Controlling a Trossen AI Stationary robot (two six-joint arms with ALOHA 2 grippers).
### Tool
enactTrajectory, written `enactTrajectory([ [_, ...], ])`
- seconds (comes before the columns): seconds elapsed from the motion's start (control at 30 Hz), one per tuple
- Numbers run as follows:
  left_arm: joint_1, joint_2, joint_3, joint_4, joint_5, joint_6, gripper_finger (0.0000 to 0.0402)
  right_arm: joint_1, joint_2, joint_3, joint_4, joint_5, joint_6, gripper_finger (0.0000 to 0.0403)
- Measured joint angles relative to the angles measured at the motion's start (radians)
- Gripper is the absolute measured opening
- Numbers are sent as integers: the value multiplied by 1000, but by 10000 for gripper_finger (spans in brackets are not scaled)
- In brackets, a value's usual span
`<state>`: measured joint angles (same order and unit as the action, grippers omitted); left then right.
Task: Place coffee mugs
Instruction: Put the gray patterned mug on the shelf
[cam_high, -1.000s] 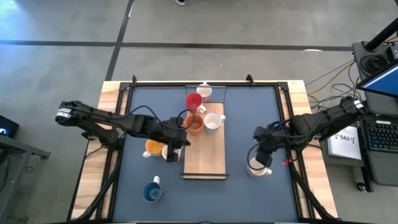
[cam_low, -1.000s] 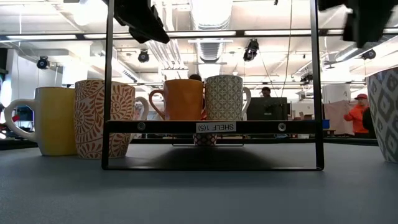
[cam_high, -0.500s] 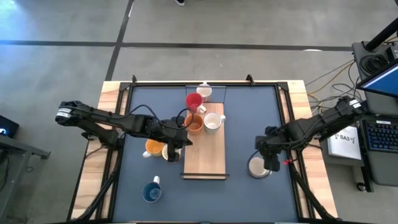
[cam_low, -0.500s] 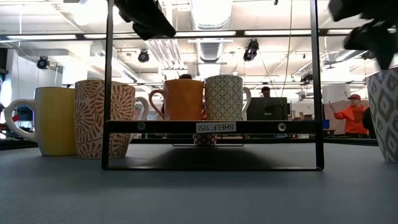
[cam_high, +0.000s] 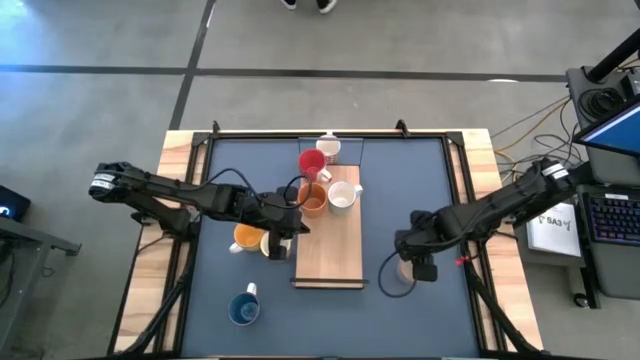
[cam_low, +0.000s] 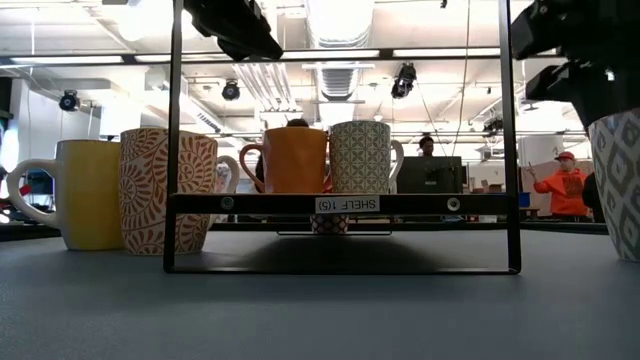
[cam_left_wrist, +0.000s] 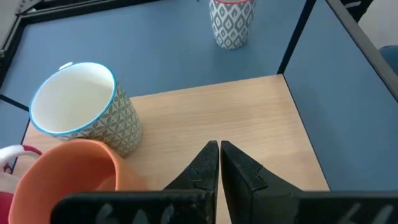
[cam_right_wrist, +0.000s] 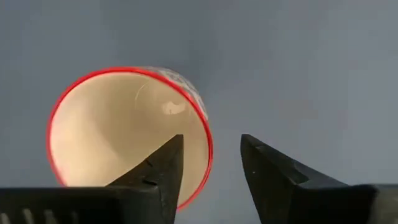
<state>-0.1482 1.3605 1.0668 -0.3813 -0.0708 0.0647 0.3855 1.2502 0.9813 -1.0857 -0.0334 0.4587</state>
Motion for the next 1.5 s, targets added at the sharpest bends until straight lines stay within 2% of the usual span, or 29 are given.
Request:
enactTrajectory([
  [0.1,0,0,0,7,0,5,0,0,19,0,2,0,13,109],
  [0.3,0,0,0,14,-1,6,0,0,35,0,11,-1,19,20],
  [0.53,0,0,0,14,-2,5,0,-29,22,11,11,8,114,13],
  [0.73,0,0,0,14,-63,5,0,-130,-29,68,-85,-72,215,13],
  [0.9,0,0,0,14,-71,10,0,-273,-75,148,-196,-63,235,13],
  [1.03,1,0,0,14,-77,61,0,-423,-96,220,-205,-23,225,12],
  [1.17,1,1,0,13,-80,92,0,-600,-94,294,-223,19,143,12],
  [1.33,2,1,0,13,-81,116,0,-826,-45,364,-208,18,19,12],
  [1.5,2,1,0,13,-132,133,0,-966,46,393,-141,23,-95,12],
])
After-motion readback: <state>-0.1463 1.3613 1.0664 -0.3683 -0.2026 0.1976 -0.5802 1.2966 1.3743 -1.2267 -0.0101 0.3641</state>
